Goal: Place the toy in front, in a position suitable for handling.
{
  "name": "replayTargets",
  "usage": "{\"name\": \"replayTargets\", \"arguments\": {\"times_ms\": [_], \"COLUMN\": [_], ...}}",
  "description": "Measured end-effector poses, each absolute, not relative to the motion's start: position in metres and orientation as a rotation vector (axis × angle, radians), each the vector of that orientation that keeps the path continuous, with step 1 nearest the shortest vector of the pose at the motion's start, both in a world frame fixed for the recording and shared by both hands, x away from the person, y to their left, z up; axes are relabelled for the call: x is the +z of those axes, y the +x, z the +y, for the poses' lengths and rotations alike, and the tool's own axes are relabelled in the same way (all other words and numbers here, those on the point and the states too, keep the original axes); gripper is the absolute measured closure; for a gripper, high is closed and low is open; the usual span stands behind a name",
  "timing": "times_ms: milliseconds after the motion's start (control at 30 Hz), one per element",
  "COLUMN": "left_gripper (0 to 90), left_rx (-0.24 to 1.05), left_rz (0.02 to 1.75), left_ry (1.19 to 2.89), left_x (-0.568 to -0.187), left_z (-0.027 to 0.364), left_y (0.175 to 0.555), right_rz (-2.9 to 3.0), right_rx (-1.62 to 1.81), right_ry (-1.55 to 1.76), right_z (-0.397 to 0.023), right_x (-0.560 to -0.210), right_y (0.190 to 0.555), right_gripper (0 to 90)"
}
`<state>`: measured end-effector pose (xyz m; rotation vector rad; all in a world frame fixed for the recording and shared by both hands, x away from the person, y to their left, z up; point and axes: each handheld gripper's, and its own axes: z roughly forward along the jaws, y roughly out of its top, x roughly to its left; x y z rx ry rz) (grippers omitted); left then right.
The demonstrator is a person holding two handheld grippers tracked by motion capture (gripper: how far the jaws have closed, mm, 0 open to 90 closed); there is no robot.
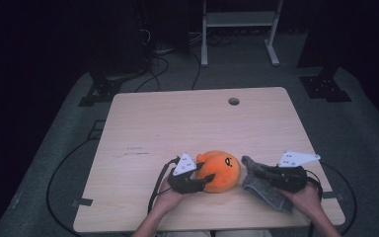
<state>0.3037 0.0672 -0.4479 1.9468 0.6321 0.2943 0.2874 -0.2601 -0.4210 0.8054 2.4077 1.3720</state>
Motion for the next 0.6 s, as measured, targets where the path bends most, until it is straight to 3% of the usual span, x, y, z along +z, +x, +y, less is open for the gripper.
{"name": "replayTargets", "arguments": {"times_ms": [133,433,600], "left_gripper": [46.6,46.0,45.6], "left_rx": [0.306,0.304,0.317], "left_rz": [0.635,0.628,0.619], "left_ry": [1.956,1.960,1.967], "left_x": [-0.448,-0.450,-0.450], "left_z": [0.061,0.060,0.057], "left_y": [0.302,0.300,0.298], "right_rz": [2.437,2.394,2.393], "right_rx": [1.369,1.315,1.408], "right_ry": [0.650,0.815,0.810], "right_z": [-0.213,-0.239,-0.238], "right_x": [-0.417,-0.434,-0.425], "right_y": [0.285,0.296,0.294], "right_gripper": [79.7,79.9,79.8]}}
